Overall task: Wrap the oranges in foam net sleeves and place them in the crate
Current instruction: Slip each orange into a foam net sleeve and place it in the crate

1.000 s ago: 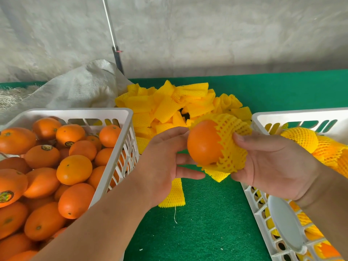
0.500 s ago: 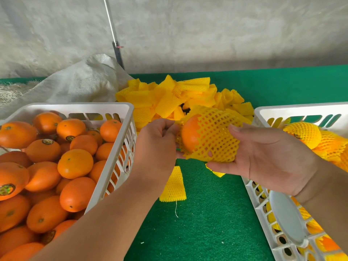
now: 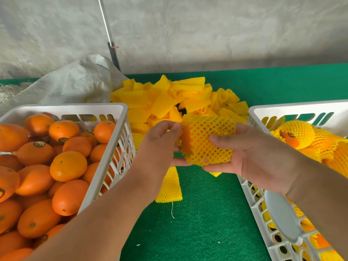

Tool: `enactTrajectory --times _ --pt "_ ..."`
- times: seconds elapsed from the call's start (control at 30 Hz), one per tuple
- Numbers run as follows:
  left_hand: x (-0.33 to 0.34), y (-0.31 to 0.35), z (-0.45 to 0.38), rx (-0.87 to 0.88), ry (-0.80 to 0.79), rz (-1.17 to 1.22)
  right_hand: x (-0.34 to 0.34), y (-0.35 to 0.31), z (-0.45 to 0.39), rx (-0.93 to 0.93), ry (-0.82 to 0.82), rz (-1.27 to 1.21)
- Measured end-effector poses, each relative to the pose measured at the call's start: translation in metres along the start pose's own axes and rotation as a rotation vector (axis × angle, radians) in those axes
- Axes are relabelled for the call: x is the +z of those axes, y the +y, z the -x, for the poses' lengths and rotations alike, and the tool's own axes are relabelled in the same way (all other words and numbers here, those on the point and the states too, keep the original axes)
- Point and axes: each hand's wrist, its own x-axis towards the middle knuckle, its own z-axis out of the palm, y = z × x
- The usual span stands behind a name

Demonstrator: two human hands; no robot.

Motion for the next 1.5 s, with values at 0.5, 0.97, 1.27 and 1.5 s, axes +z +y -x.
enactTrajectory --times 0.5,0.97,1.27,1.5 --pt "-0.01 -0.01 -0.005 0.024 -0.185 -0.001 -0.003 0.002 0.001 0.048 -0.166 0.031" --pt "-0.008 -0.004 -0.009 -0.118 -0.013 0.104 -0.005 0.003 -0.004 -0.095 0.36 0.341" --pt "-0.004 -0.006 -0.005 -0.059 -0.019 -0.121 -0.001 0.008 -0.003 -0.066 0.278 0.372" --pt "-0.003 -0.008 -0.006 -0.058 0.019 -0.188 -0.003 0.011 -0.005 -0.14 0.383 0.776"
